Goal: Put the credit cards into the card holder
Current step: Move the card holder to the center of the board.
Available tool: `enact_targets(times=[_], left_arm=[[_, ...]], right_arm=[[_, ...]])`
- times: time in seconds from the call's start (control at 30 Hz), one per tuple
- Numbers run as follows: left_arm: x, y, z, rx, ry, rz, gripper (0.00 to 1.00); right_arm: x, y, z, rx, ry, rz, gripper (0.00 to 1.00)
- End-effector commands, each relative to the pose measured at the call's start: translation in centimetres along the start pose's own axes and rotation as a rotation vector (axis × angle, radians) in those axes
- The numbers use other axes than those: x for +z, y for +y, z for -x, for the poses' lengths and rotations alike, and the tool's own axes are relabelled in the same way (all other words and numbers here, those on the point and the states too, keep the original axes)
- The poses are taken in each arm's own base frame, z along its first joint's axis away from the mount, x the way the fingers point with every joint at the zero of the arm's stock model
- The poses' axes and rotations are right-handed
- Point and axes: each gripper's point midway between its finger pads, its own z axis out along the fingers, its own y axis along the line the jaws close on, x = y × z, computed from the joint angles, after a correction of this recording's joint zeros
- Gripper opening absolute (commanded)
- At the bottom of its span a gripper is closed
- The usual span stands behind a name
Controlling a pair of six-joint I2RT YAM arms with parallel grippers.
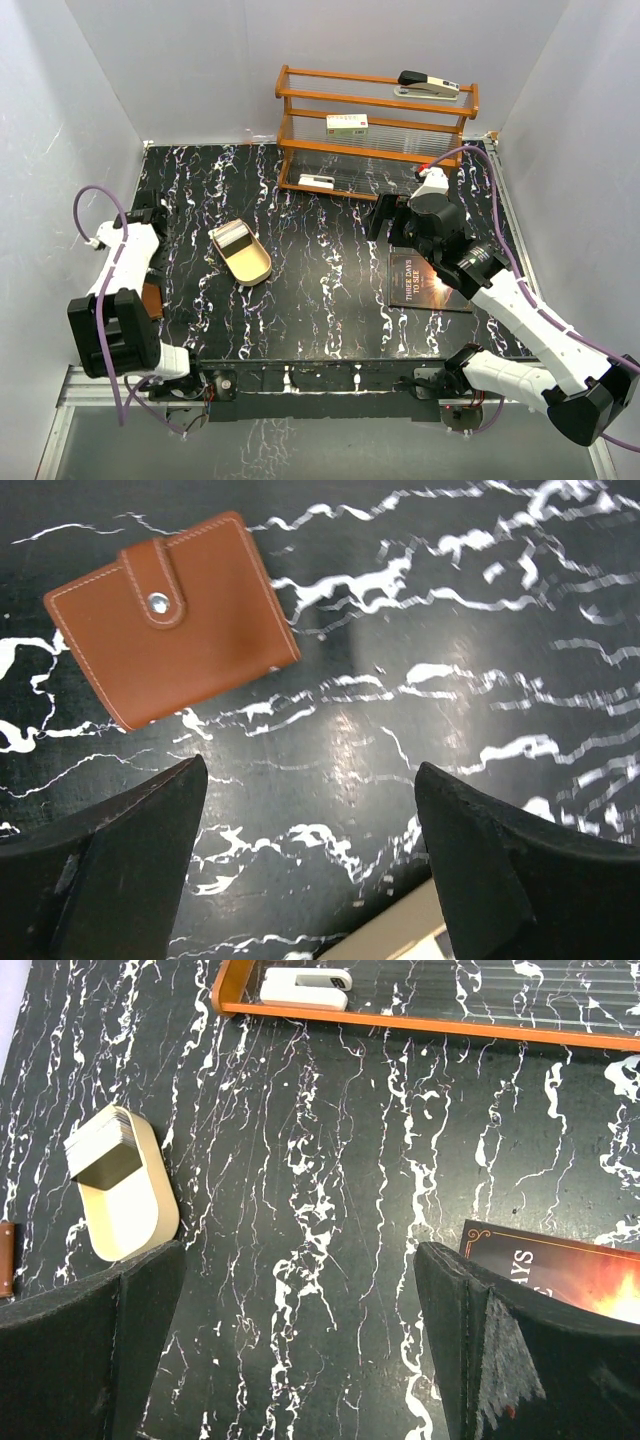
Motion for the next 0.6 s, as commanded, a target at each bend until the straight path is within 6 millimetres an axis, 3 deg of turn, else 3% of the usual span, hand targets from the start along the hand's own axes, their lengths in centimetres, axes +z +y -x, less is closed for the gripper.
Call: enact_targets(times=[0.0,0.2,0.57], left_arm=[[1.3,1.1,1.6,-0.136,-0.039,0.108,0.84],[3.7,2.2,2.4,-0.209,-0.029,0.200,0.86],[7.4,3.6,0.9,-0.179,-0.003,0.312,0.87]], right_arm=[[-0.4,0.3,1.8,-0.001,-0.061,0.007,0.98],[-0.5,0.3,2.1,-0.021,-0.060,0.005,0.98],[-0.7,-0.3,1.9,-0.025,-0.065,-0.017,0.98]])
